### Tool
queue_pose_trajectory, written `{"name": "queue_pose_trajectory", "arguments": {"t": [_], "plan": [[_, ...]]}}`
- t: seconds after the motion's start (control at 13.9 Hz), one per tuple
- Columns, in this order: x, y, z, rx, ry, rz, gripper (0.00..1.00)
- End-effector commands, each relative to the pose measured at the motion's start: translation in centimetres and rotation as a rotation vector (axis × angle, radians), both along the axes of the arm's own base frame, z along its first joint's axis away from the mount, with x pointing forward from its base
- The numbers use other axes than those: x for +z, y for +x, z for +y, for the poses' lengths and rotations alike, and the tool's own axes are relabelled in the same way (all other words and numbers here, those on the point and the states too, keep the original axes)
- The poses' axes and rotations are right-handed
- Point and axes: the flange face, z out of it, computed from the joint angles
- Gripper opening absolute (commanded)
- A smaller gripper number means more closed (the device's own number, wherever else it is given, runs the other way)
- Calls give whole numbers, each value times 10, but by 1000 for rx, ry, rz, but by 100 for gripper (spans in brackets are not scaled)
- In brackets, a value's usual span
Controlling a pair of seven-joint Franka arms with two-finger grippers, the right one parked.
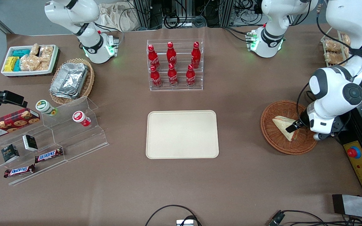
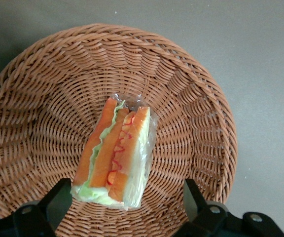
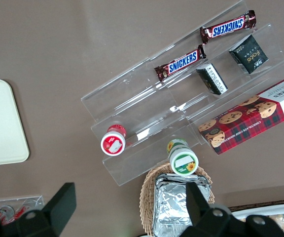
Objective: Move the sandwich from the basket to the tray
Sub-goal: 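Lower the open left gripper around the sandwich and close it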
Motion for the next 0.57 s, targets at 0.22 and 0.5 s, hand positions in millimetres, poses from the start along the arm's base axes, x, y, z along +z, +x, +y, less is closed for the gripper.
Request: {"name": "queue_pose_trajectory", "arguments": {"t": [0.22, 0.5], "plan": [[-23, 1, -2, 0, -3, -14, 100], [-28, 0, -2, -10, 2, -8, 100]]}}
